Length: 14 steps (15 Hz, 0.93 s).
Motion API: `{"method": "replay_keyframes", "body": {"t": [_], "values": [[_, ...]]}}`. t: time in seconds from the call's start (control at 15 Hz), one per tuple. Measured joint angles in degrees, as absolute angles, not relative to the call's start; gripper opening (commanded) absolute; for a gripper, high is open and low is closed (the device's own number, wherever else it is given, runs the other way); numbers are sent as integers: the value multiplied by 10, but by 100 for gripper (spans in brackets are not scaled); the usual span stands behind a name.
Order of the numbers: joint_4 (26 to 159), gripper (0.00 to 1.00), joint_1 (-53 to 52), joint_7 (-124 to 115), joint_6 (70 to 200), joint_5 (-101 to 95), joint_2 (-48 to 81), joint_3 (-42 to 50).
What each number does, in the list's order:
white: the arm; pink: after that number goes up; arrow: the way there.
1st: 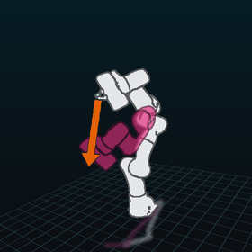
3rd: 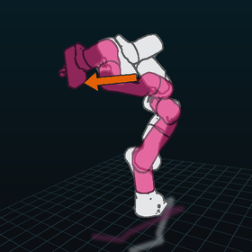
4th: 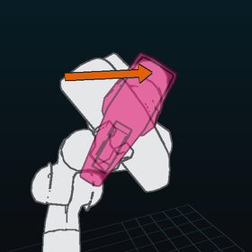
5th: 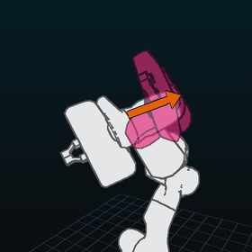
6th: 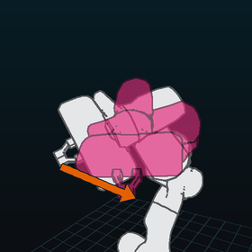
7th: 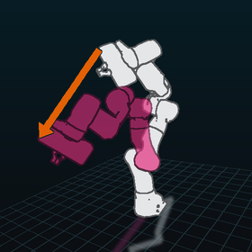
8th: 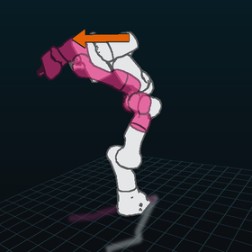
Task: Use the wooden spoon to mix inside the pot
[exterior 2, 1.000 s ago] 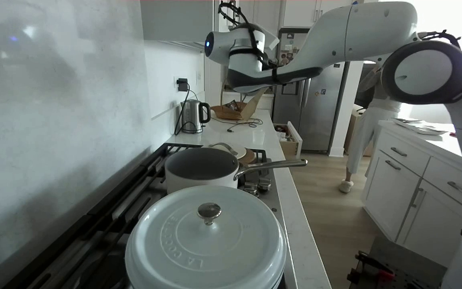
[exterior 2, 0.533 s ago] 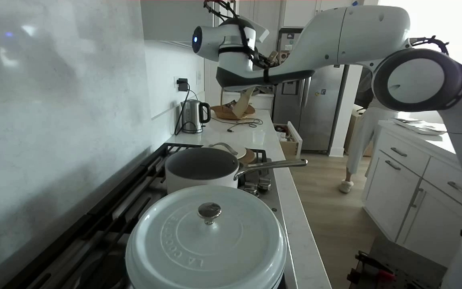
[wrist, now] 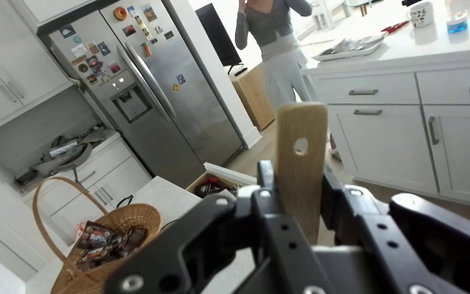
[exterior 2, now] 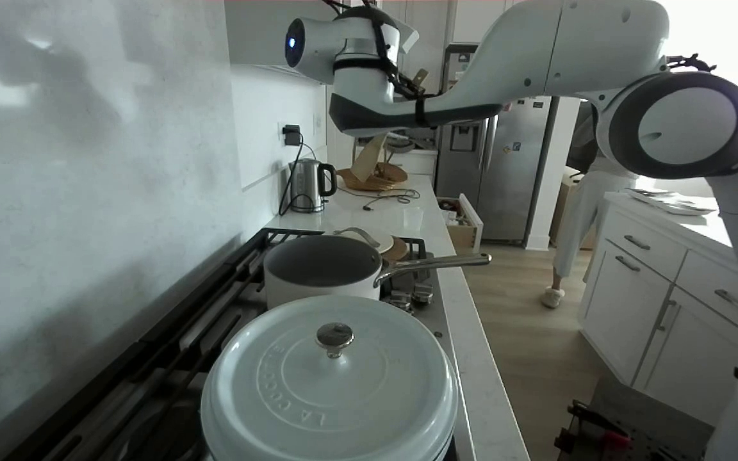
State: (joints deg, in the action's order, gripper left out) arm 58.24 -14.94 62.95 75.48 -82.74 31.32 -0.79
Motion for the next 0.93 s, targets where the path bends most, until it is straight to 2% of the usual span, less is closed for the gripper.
{"method": "replay_keyframes", "body": {"t": [0.93], "values": [[603,7,-239,629,679,-829,298,-40]]}}
